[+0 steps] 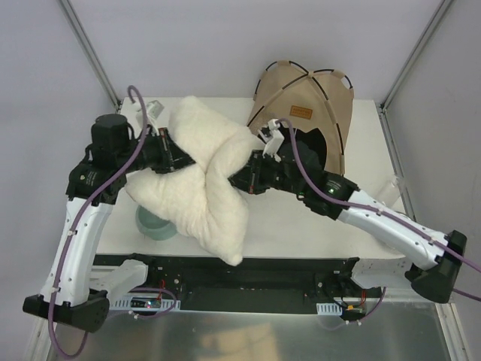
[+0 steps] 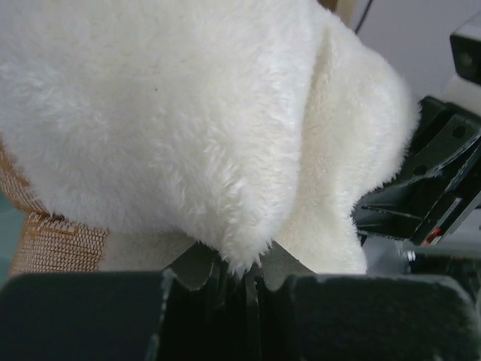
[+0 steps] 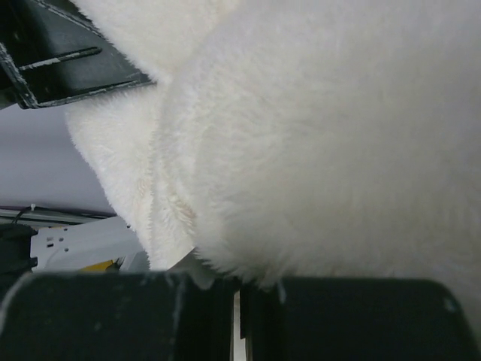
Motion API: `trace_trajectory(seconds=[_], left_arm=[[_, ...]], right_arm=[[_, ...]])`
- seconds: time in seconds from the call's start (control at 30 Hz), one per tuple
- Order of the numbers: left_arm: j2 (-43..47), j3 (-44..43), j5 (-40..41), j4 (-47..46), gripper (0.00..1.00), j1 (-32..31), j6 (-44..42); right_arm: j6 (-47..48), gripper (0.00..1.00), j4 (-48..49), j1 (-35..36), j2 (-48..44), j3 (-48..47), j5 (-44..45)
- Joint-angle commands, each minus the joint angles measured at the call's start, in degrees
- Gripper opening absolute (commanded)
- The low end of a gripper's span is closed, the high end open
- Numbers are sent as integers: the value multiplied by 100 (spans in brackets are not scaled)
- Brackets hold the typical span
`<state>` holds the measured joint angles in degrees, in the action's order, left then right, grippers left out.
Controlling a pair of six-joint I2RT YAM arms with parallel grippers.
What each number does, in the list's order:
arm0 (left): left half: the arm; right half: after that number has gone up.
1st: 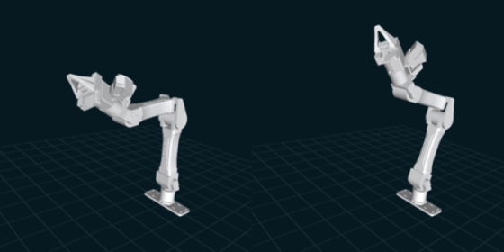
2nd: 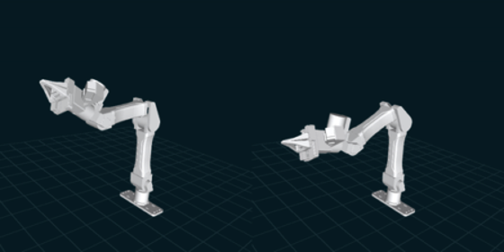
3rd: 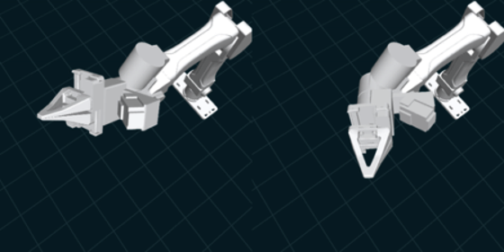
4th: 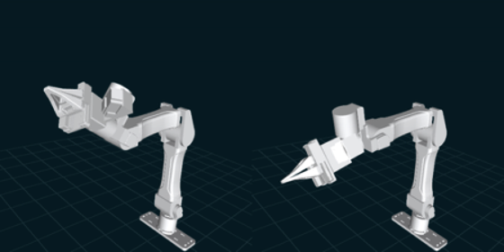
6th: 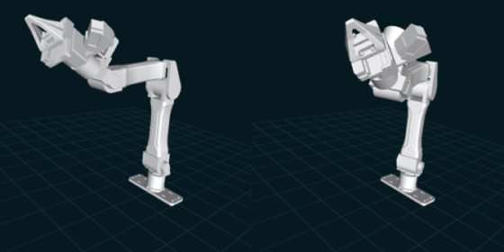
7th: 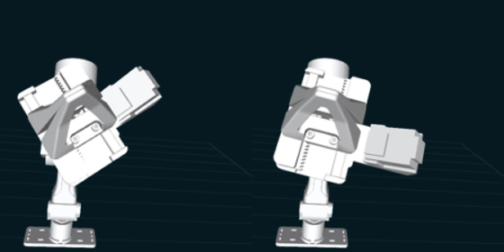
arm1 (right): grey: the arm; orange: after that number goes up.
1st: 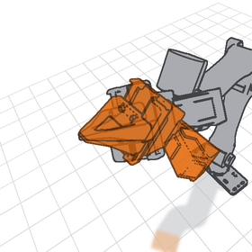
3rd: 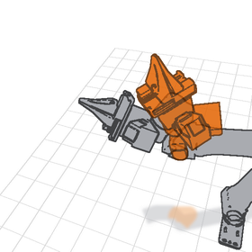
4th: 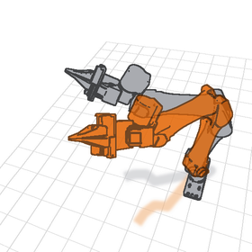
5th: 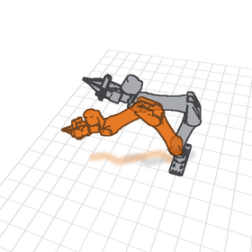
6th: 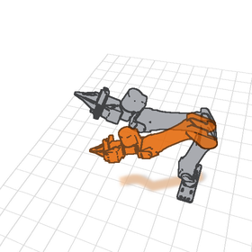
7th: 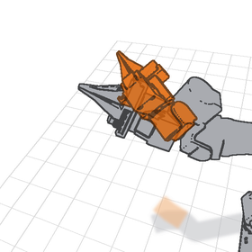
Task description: Set up the pet tent
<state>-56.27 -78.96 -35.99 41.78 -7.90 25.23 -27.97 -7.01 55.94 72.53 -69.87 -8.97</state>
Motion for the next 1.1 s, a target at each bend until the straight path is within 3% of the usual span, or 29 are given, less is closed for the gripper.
trace_trajectory(seconds=[0.0,0.23,0.43,0.7,0.9,1.07], left_arm=[[-191,99,-322,-881,0,-1228,-238],[-1051,258,-128,-1637,0,-3083,-352],[-2589,-286,48,-1893,0,-4166,-221],[-3767,-945,223,-2007,0,-4272,-194],[-4155,-1210,803,-2077,0,-4229,-195],[-4208,-920,1120,-2418,0,-4018,7]], right_arm=[[116,0,-221,110,-687,131,422],[-24,0,-1443,136,-1556,429,1791],[-323,0,-1909,154,-2111,764,2935],[-517,0,-2393,145,-2182,825,3796],[-8,0,-1937,136,-2051,1045,4070],[510,0,-1516,-39,-1804,1185,3903]])
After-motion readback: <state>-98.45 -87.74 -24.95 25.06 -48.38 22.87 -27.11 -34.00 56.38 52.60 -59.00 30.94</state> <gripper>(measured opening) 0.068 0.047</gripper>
